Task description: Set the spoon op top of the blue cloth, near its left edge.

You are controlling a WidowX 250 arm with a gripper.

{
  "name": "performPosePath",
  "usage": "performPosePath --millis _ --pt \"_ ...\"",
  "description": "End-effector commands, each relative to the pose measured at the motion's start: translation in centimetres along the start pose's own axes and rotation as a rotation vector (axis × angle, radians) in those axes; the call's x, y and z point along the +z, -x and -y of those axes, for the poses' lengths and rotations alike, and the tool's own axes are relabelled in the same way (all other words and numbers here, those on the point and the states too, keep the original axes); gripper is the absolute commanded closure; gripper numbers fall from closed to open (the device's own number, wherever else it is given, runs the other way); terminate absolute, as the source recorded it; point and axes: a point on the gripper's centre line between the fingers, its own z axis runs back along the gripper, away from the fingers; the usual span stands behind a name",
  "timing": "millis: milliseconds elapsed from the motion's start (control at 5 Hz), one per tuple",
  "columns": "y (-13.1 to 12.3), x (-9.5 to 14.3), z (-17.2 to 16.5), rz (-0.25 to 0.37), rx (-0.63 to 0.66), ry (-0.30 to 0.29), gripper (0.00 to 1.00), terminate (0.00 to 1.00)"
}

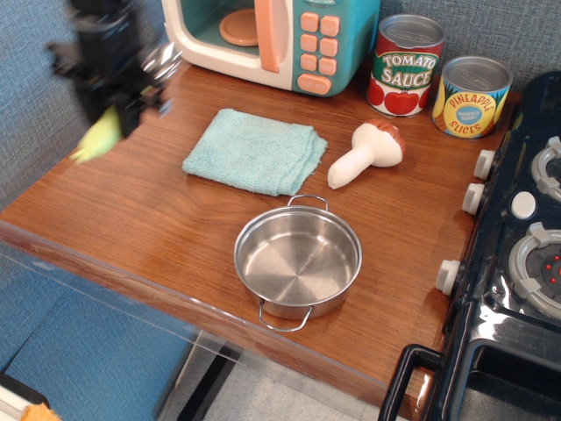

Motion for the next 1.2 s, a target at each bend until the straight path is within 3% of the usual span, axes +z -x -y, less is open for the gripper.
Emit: performPosePath --millis 0,200,400,1000 --pt "-4.1 -2.0 5.3 0.032 0.016 0.099 1.00 0.00" --pt "-3.8 -2.5 5.8 0.011 0.020 0.111 1.00 0.00" --pt "-3.7 -1.9 6.0 0.016 0.019 0.117 0.00 0.00" --pt "-5.8 3.1 8.6 0.140 -0.082 0.134 0.00 0.00"
